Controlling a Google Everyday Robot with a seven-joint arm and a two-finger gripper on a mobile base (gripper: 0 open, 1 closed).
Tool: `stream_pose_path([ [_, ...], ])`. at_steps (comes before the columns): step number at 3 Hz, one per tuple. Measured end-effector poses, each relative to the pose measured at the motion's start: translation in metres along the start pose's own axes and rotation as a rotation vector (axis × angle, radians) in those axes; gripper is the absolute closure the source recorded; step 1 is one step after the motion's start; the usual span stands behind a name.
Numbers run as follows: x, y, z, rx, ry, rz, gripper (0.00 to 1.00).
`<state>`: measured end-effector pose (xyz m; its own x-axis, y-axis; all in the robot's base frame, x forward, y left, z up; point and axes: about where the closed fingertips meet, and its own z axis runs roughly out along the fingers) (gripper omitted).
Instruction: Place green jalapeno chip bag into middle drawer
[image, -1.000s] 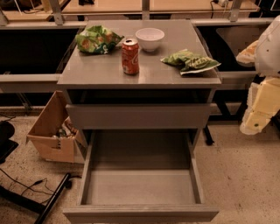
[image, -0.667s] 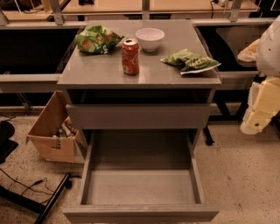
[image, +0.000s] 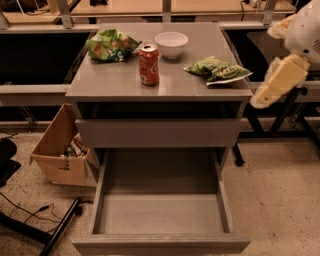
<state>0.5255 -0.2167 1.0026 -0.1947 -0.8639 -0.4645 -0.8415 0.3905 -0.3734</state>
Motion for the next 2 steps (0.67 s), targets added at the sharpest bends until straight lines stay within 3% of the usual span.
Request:
stream_pose_path([
  [1,-0.022,-0.070,0.013,0.096,-0.145,0.099,0.00],
  [2,-0.034,-0.125,0.039,0.154,-0.203,0.200,0.00],
])
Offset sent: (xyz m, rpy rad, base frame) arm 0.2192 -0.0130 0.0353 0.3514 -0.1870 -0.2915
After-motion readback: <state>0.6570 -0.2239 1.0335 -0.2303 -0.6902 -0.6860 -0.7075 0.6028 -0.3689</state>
